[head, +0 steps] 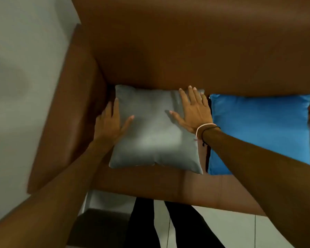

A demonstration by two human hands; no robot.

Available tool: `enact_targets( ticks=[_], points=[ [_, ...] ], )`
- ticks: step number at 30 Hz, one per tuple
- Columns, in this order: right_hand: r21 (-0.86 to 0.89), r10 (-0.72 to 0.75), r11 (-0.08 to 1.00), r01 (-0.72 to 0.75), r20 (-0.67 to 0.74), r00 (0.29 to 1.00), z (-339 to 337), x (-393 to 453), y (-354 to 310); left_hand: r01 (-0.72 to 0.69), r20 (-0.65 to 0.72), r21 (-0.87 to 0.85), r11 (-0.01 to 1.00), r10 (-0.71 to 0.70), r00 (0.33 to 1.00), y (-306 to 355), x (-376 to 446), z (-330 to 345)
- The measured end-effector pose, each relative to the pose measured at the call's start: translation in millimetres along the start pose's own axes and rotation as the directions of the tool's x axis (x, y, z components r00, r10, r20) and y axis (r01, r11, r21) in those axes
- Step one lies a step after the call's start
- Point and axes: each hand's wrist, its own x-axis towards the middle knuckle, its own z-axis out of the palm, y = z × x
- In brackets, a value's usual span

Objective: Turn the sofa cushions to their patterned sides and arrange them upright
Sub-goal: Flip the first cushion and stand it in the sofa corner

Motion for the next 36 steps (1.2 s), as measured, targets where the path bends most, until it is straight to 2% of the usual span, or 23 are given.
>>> enact_targets(
  ticks=[2, 4, 6, 7, 9, 11, 13, 15, 16, 18, 20, 22, 24, 26, 29, 30, 31, 32, 33, 34, 35, 36],
  points=[
    [0.004, 0.031, 1.000, -0.031, 0.004, 1.000, 21.7, -2.1, -0.4, 0.150, 0.180, -0.263, 0.953, -0.105, 0.978, -8.8, 10.5, 23.6],
    [-0.002, 0.001, 1.000, -0.001, -0.058, 0.998, 44.4, -17.5, -4.5, 0.358, 0.392, -0.484, 0.799, -0.169, 0.905, -14.9, 9.7, 43.7],
    [-0.023, -0.148, 0.989, 0.146, -0.130, 0.980, 59.5, -29.9, -17.3, 0.540, 0.511, -0.564, 0.625, -0.249, 0.823, -20.3, 10.2, 58.7],
    [-0.060, -0.248, 0.968, 0.242, -0.128, 0.960, 64.8, -37.8, -26.5, 0.583, 0.537, -0.584, 0.565, -0.270, 0.799, -23.3, 11.6, 60.5],
    [-0.076, -0.366, 0.929, 0.361, -0.063, 0.928, 73.9, -57.8, -52.6, 0.640, 0.593, -0.582, 0.503, -0.277, 0.756, -25.4, 11.8, 58.1],
    [-0.053, -0.345, 0.937, 0.345, 0.011, 0.938, 74.3, -74.8, -85.3, 0.662, 0.639, -0.529, 0.531, -0.265, 0.723, -15.1, 12.4, 38.7],
    [-0.025, -0.307, 0.951, 0.307, 0.019, 0.952, 66.4, -84.0, -111.2, 0.636, 0.647, -0.514, 0.575, -0.227, 0.728, 7.4, 14.8, 12.3],
    [0.044, -0.268, 0.962, 0.268, -0.015, 0.963, 48.5, -82.9, -123.1, 0.637, 0.671, -0.540, 0.551, -0.176, 0.720, 33.0, 23.6, -17.1],
    [0.105, -0.238, 0.964, 0.245, -0.080, 0.968, 29.2, -79.8, -124.9, 0.631, 0.672, -0.567, 0.529, -0.145, 0.726, 45.2, 31.9, -38.2],
    [0.221, -0.175, 0.949, 0.224, -0.223, 0.959, 0.6, -74.2, -118.2, 0.629, 0.659, -0.632, 0.453, -0.112, 0.743, 66.1, 51.3, -70.7],
    [0.237, -0.134, 0.946, 0.220, -0.332, 0.934, -33.1, -72.5, -102.9, 0.618, 0.628, -0.690, 0.377, -0.113, 0.770, 87.4, 69.8, -108.6],
    [0.215, -0.058, 0.964, 0.153, -0.393, 0.918, -59.5, -71.1, -83.7, 0.654, 0.650, -0.707, 0.269, -0.116, 0.751, 102.1, 81.2, -138.4],
    [0.286, 0.075, 0.957, 0.048, -0.402, 0.912, -76.9, -66.2, -67.4, 0.679, 0.674, -0.721, 0.138, -0.091, 0.733, 103.8, 86.1, -155.0],
    [0.440, 0.177, 0.898, -0.006, -0.347, 0.921, -94.4, -54.2, -57.1, 0.686, 0.681, -0.726, 0.037, -0.095, 0.726, 101.1, 88.9, -166.2],
    [0.606, 0.149, 0.793, 0.062, -0.292, 0.945, -123.4, -22.8, -45.8, 0.677, 0.676, -0.734, -0.049, -0.151, 0.721, 91.3, 93.0, -179.0],
    [0.646, 0.131, 0.759, 0.080, -0.272, 0.953, -133.7, -10.2, -41.3, 0.665, 0.660, -0.747, -0.026, -0.159, 0.734, 85.5, 91.9, -182.0],
    [0.691, 0.118, 0.719, 0.074, -0.227, 0.967, -145.1, 3.5, -36.1, 0.613, 0.590, -0.782, 0.117, -0.181, 0.787, 77.4, 89.4, -185.0],
    [0.728, 0.104, 0.684, 0.050, -0.166, 0.981, -156.0, 17.5, -30.7, 0.480, 0.440, -0.806, 0.346, -0.191, 0.877, 65.4, 87.5, -185.3],
    [0.755, 0.080, 0.656, 0.023, -0.100, 0.992, -168.7, 34.2, -25.9, 0.268, 0.226, -0.768, 0.582, -0.144, 0.963, 52.7, 88.5, -188.0],
    [0.778, 0.041, 0.628, 0.001, -0.034, 0.999, -179.7, 50.1, -20.7, 0.029, 0.030, -0.670, 0.742, -0.012, 0.999, 39.6, 88.6, -190.9],
    [0.795, -0.012, 0.607, -0.013, 0.026, 1.000, -190.3, 64.9, -17.2, -0.180, -0.083, -0.557, 0.811, 0.162, 0.983, 30.0, 87.9, -195.3],
    [0.806, -0.071, 0.592, -0.024, 0.082, 0.994, -199.6, 80.8, -15.6, -0.336, -0.116, -0.441, 0.832, 0.319, 0.941, 21.7, 92.2, -199.1]
  ],
)
